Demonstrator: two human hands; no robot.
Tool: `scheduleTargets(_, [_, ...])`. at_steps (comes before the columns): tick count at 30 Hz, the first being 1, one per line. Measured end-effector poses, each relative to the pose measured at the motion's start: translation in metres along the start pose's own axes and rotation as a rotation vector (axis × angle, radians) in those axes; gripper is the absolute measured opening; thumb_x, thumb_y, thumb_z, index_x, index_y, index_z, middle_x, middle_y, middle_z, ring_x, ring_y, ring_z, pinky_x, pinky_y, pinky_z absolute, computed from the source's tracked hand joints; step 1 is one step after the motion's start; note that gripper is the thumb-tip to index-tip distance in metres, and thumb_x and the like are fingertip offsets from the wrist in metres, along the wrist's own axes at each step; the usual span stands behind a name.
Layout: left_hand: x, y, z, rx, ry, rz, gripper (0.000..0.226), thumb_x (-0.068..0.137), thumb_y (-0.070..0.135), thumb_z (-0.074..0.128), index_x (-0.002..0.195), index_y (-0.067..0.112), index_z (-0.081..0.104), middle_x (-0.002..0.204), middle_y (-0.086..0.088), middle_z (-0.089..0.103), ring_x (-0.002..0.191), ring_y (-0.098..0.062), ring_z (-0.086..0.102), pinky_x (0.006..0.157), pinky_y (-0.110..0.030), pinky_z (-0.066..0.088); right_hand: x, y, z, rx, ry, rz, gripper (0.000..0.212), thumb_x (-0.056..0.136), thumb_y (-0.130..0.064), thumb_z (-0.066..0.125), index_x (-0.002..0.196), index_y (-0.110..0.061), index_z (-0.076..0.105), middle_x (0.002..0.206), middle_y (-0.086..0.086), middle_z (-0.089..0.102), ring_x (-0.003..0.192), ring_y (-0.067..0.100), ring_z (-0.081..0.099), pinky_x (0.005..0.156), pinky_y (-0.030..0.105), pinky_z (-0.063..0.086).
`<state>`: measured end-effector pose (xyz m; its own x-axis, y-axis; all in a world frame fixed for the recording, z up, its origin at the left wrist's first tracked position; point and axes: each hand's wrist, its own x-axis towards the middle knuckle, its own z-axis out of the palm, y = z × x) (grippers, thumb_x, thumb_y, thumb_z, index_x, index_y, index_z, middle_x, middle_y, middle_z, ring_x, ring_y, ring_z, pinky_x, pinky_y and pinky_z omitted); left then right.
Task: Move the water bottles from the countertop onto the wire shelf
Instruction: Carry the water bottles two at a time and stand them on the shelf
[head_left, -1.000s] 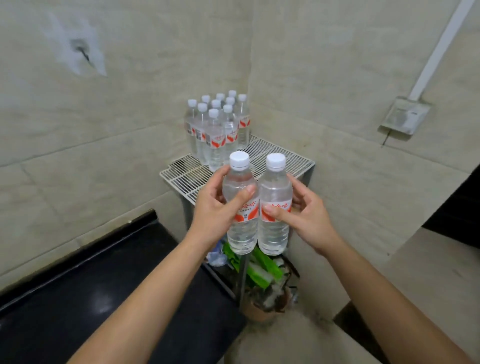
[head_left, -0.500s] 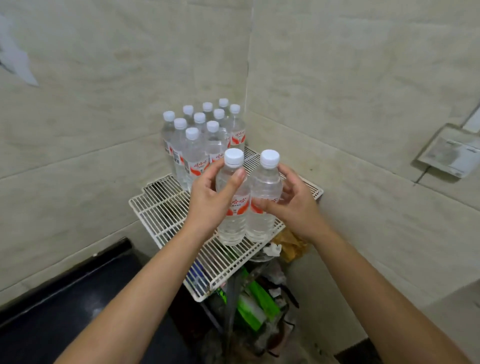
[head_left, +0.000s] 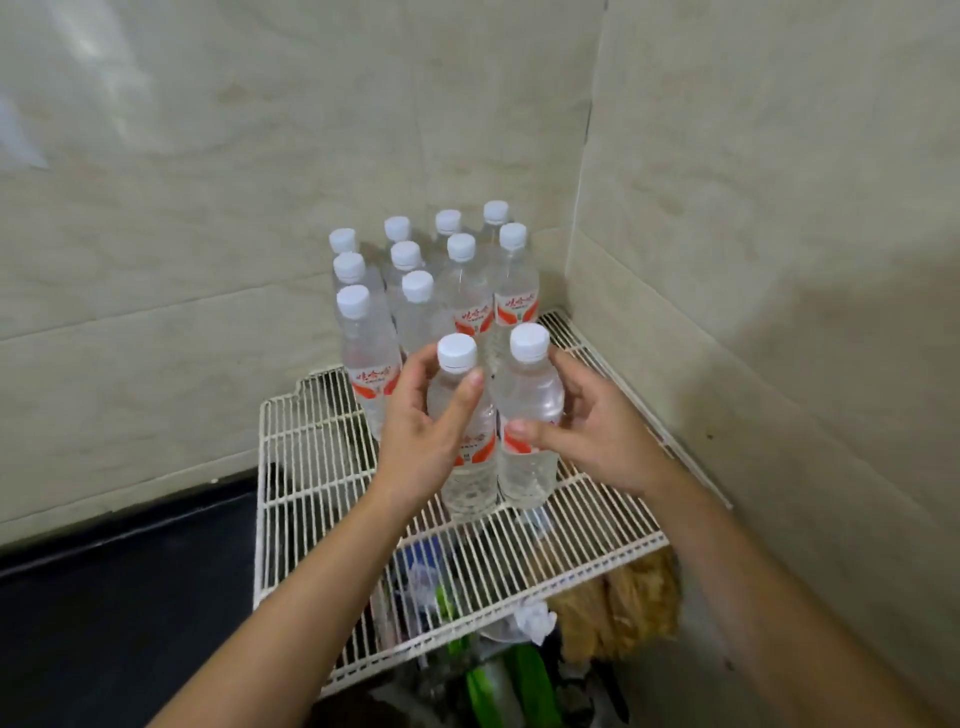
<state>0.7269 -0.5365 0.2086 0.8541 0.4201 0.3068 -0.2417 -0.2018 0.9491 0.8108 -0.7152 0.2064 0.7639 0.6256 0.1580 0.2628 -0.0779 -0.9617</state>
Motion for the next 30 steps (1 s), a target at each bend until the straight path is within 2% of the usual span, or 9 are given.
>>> scheduleTargets(3, [0.007, 0.009, 0.007, 0.112, 0.025, 0.093, 0.039, 0.092, 0.026, 0.07, 0.129, 0.03, 0.059, 0.127, 0.002, 0.067, 0.123, -0.017, 0.061, 0.107, -0.046, 0.048, 0.016, -0.008, -0.011, -0.035, -0.001, -0.082, 0.051, 0.082, -0.043, 0.08, 0.129, -0.033, 0.063, 0.125, -0.009, 0.07, 0.117, 0.011, 0.067, 0.102, 0.044, 0.054])
scheduleTargets(6, [0.009, 0.022, -0.003, 0.427, 0.022, 0.187, 0.043, 0.088, 0.041, 0.069, 0.129, 0.033, 0.06, 0.121, 0.009, 0.066, 0.115, -0.007, 0.061, 0.097, -0.027, 0.051, 0.028, -0.022, -0.017, -0.146, 0.089, -0.195, 0.039, 0.078, -0.065, 0.071, 0.114, -0.05, 0.066, 0.122, -0.014, 0.066, 0.115, 0.005, 0.063, 0.097, 0.031, 0.054])
scheduleTargets(11, [0.007, 0.042, -0.02, 0.583, -0.077, 0.082, 0.051, 0.085, 0.043, 0.075, 0.132, 0.029, 0.061, 0.116, 0.013, 0.068, 0.097, -0.004, 0.06, 0.077, -0.027, 0.052, 0.028, -0.033, -0.027, -0.191, 0.001, -0.194, 0.056, 0.07, -0.066, 0.077, 0.118, -0.037, 0.071, 0.115, -0.016, 0.072, 0.107, 0.001, 0.067, 0.093, 0.031, 0.057])
scheduleTargets(14, [0.011, 0.047, -0.024, 0.559, -0.053, 0.067, 0.046, 0.084, 0.032, 0.078, 0.129, 0.026, 0.065, 0.107, 0.014, 0.072, 0.091, -0.004, 0.064, 0.078, -0.032, 0.055, 0.026, -0.04, -0.031, -0.142, 0.024, -0.172, 0.043, 0.07, -0.046, 0.085, 0.109, -0.037, 0.072, 0.105, -0.019, 0.075, 0.101, -0.001, 0.07, 0.089, 0.023, 0.057])
scheduleTargets(18, [0.014, 0.052, -0.019, 0.593, -0.03, 0.112, 0.03, 0.086, 0.027, 0.077, 0.114, 0.026, 0.069, 0.09, 0.019, 0.068, 0.077, 0.005, 0.06, 0.065, -0.014, 0.047, 0.021, -0.047, -0.045, -0.193, 0.096, -0.185, 0.033, 0.081, -0.027, 0.083, 0.105, -0.045, 0.069, 0.093, -0.037, 0.071, 0.096, -0.009, 0.069, 0.081, 0.01, 0.052])
scheduleTargets(22, [0.023, 0.064, 0.002, 0.544, 0.006, 0.212, 0.024, 0.085, 0.029, 0.079, 0.108, 0.027, 0.069, 0.092, 0.016, 0.069, 0.079, 0.004, 0.06, 0.067, -0.01, 0.042, 0.025, -0.061, -0.063, -0.318, 0.165, -0.175, 0.025, 0.082, -0.043, 0.079, 0.105, -0.048, 0.072, 0.091, -0.035, 0.071, 0.096, -0.01, 0.068, 0.084, 0.016, 0.054])
scheduleTargets(24, [0.037, 0.074, 0.011, 0.568, 0.032, 0.268, 0.025, 0.085, 0.033, 0.078, 0.106, 0.022, 0.07, 0.089, 0.017, 0.067, 0.081, 0.002, 0.061, 0.068, -0.012, 0.045, 0.035, -0.069, -0.069, -0.427, 0.192, -0.169, 0.034, 0.082, -0.049, 0.077, 0.114, -0.037, 0.074, 0.085, -0.033, 0.068, 0.093, -0.007, 0.067, 0.086, 0.023, 0.053])
scheduleTargets(27, [0.065, 0.087, 0.019, 0.736, 0.002, 0.286, 0.034, 0.086, 0.044, 0.074, 0.106, 0.016, 0.071, 0.09, 0.007, 0.07, 0.086, -0.012, 0.064, 0.08, -0.036, 0.054, 0.058, -0.075, -0.075, -0.525, 0.187, -0.136, 0.033, 0.087, -0.042, 0.076, 0.117, -0.03, 0.073, 0.093, -0.02, 0.072, 0.091, 0.005, 0.068, 0.089, 0.036, 0.055])
scheduleTargets(30, [0.087, 0.089, 0.026, 1.022, -0.041, 0.339, 0.041, 0.086, 0.055, 0.067, 0.11, 0.022, 0.069, 0.098, 0.006, 0.071, 0.103, -0.02, 0.06, 0.097, -0.045, 0.041, 0.083, -0.069, -0.075, -0.532, 0.152, -0.112, 0.026, 0.087, -0.034, 0.077, 0.111, -0.028, 0.073, 0.102, -0.008, 0.075, 0.095, 0.011, 0.07, 0.092, 0.041, 0.057])
